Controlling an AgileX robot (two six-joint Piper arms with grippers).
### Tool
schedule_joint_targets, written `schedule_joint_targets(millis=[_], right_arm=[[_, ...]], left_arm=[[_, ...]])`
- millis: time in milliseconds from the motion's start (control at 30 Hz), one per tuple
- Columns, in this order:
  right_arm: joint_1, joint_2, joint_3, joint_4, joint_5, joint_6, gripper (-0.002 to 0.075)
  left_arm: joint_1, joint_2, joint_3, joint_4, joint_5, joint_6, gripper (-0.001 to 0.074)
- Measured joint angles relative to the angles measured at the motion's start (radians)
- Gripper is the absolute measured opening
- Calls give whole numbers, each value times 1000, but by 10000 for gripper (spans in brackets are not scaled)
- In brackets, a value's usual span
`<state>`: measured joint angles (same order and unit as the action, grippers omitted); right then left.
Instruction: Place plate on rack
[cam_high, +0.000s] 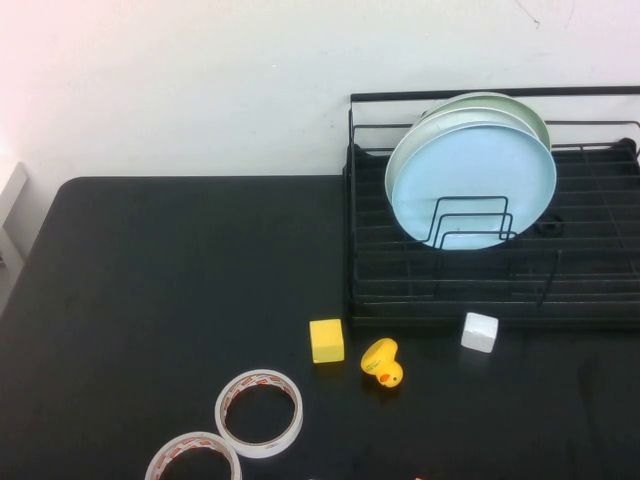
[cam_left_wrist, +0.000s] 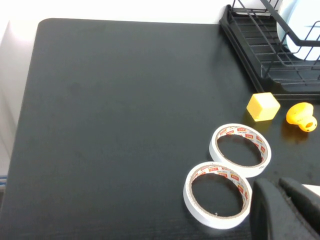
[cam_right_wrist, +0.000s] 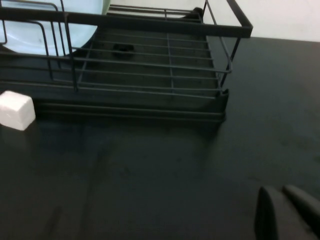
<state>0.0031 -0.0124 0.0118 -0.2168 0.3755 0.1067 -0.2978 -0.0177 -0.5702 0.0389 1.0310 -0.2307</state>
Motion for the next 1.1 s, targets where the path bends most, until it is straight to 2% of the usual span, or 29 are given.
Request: schedule_joint_targets(millis=[1100], right_arm=[[0,0,3,30,-15,-34,-1]], left_arm=[[0,0,0,0,97,-2,-1]])
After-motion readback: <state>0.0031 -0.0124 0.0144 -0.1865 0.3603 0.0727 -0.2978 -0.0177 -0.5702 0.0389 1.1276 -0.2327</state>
